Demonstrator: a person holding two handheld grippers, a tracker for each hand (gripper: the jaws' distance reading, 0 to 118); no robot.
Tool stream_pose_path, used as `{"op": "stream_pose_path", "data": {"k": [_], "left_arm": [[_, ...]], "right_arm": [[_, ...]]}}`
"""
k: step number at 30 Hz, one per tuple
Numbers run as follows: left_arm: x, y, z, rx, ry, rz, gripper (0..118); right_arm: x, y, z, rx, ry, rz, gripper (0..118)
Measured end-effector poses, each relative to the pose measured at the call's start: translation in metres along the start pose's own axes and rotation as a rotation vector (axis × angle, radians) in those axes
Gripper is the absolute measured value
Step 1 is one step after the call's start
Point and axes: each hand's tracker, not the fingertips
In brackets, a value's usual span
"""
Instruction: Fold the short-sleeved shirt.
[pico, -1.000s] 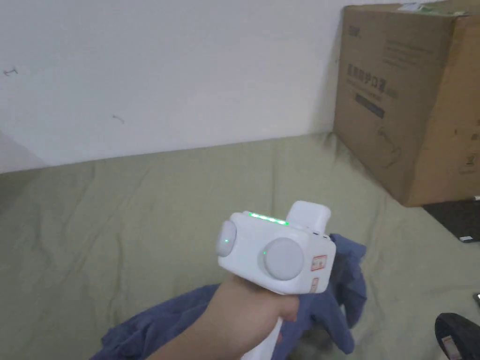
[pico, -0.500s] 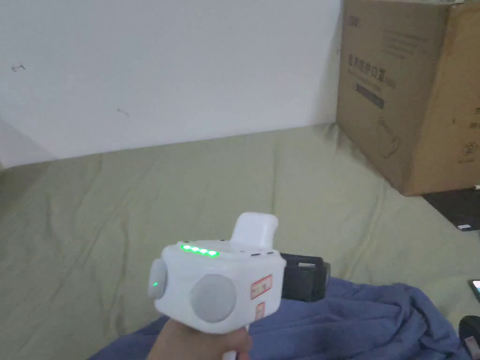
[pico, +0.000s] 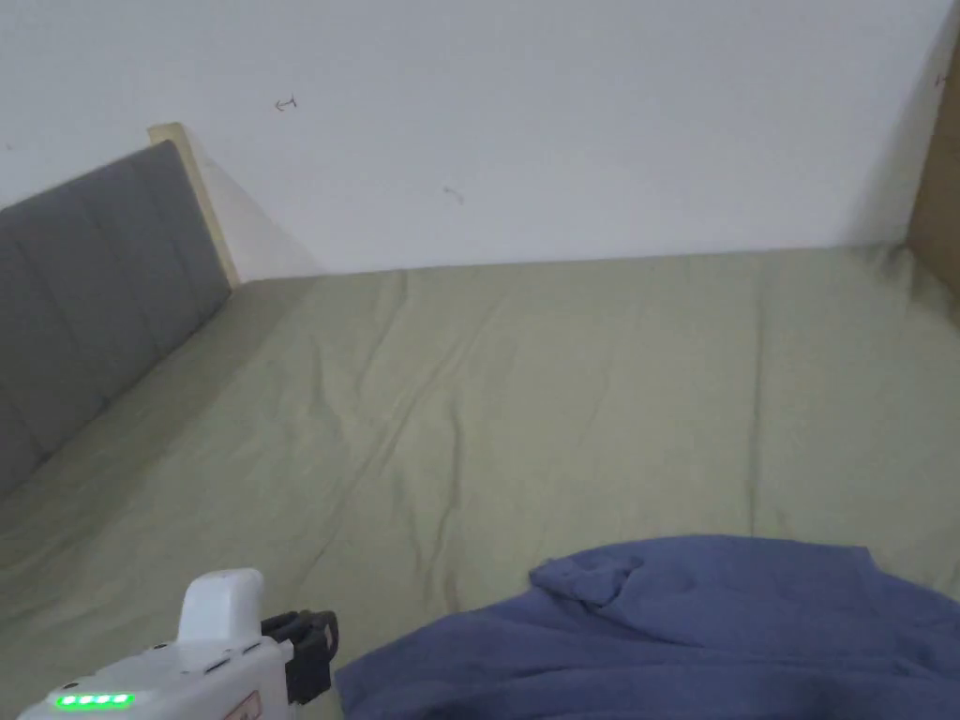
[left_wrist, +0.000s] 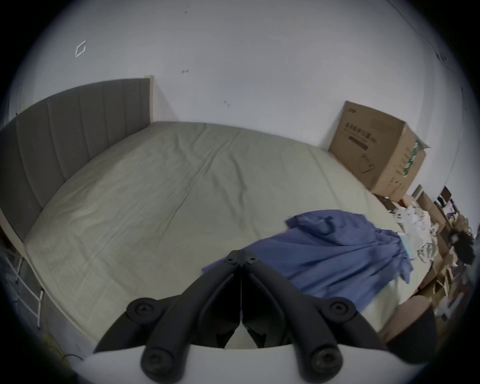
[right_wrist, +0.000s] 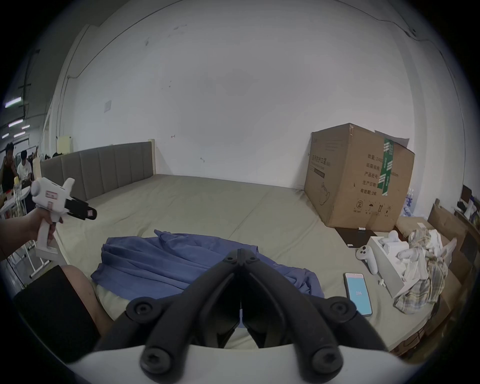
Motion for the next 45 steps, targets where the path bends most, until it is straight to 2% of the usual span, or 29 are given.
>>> {"op": "stream_pose_path", "data": {"k": [1,2,3,4,5,7,8,9,10,12,14,16,20,22,24,25,26,27,28,31,33,34,35,36,37,38,39,41,45], "left_arm": [[-0.001,0.001,-0.017,-0.042,0.033,-0.027,64],[-0.002,0.002,-0.033,-0.066,0.052,-0.047,108],[-0.003,0.001,-0.051,-0.120,0.047,-0.072,118],[0.002,-0.002,-0.071,-0.191,0.031,-0.084,112],[0.006,-0.006,-0.086,-0.180,-0.025,-0.096,113],[0.012,-0.016,-0.114,-0.263,0.032,-0.134,113],[0.011,-0.020,-0.118,-0.306,0.056,-0.154,110],[0.012,-0.028,-0.126,-0.328,0.082,-0.167,102],[0.012,-0.036,-0.130,-0.358,0.109,-0.167,102],[0.012,-0.039,-0.110,-0.278,0.088,-0.141,99],[0.016,-0.039,-0.100,-0.260,0.103,-0.132,63],[0.017,-0.037,-0.087,-0.244,0.014,-0.131,1],[0.020,-0.031,-0.075,-0.212,-0.037,-0.127,1],[0.020,-0.024,-0.068,-0.158,-0.043,-0.139,1],[0.025,-0.016,-0.060,-0.165,-0.079,-0.086,1],[0.025,-0.013,-0.058,-0.159,-0.088,-0.083,1],[0.025,-0.010,-0.057,-0.152,-0.094,-0.081,1],[0.024,-0.005,-0.055,-0.116,-0.066,-0.123,1],[0.024,0.000,-0.058,-0.106,-0.066,-0.126,1],[0.024,0.003,-0.058,-0.102,-0.083,-0.114,1],[0.036,0.009,-0.053,-0.100,-0.081,-0.115,1],[0.036,0.007,-0.052,-0.095,-0.076,-0.115,1],[0.035,0.007,-0.049,-0.071,-0.057,-0.128,1],[0.037,0.010,-0.050,-0.059,-0.053,-0.126,1],[0.036,0.012,-0.048,-0.048,-0.055,-0.113,1],[0.035,0.014,-0.045,-0.045,-0.062,-0.099,1],[0.034,0.015,-0.042,-0.049,-0.077,-0.083,1],[0.039,0.021,-0.037,-0.034,-0.085,-0.079,1],[0.040,0.041,0.000,0.076,-0.125,-0.078,1]], "right_arm": [[-0.002,0.002,-0.001,-0.004,0.002,0.008,0],[-0.003,0.003,-0.002,-0.007,0.001,0.016,0],[-0.004,0.004,-0.003,-0.008,-0.002,0.022,0],[-0.005,0.005,-0.004,-0.011,-0.007,0.028,0],[-0.005,0.005,-0.006,-0.015,-0.012,0.031,0],[-0.002,0.002,-0.009,-0.027,-0.032,0.026,0],[-0.001,0.002,-0.010,-0.032,-0.042,0.021,0],[0.000,0.000,-0.011,-0.036,-0.048,0.014,0],[0.003,-0.002,-0.012,-0.040,-0.055,0.009,0],[0.005,-0.005,-0.013,-0.051,-0.066,0.005,0],[0.010,-0.010,-0.015,-0.065,-0.076,0.005,0],[0.014,-0.016,-0.018,-0.083,-0.082,0.002,0],[0.036,-0.039,-0.027,-0.134,-0.083,-0.035,0],[0.054,-0.057,-0.033,-0.197,-0.136,-0.017,0],[0.078,-0.076,-0.044,-0.251,-0.178,-0.023,0],[0.091,-0.084,-0.051,-0.294,-0.190,-0.055,14],[0.109,-0.096,-0.059,-0.337,-0.202,-0.073,50],[0.122,-0.104,-0.068,-0.383,-0.211,-0.080,91],[0.131,-0.109,-0.078,-0.441,-0.221,-0.085,109],[0.153,-0.124,-0.100,-0.465,-0.214,-0.087,109],[0.158,-0.131,-0.115,-0.541,-0.199,-0.151,104],[0.163,-0.140,-0.120,-0.586,-0.159,-0.189,68],[0.165,-0.143,-0.124,-0.632,-0.138,-0.222,12],[0.165,-0.146,-0.124,-0.651,-0.071,-0.256,8],[0.161,-0.148,-0.126,-0.643,-0.047,-0.253,8],[0.156,-0.151,-0.124,-0.590,-0.116,-0.187,8],[0.155,-0.148,-0.123,-0.606,-0.096,-0.169,8],[0.156,-0.141,-0.115,-0.577,-0.036,-0.217,8],[0.158,-0.103,-0.075,-0.421,-0.090,-0.198,8]]}}
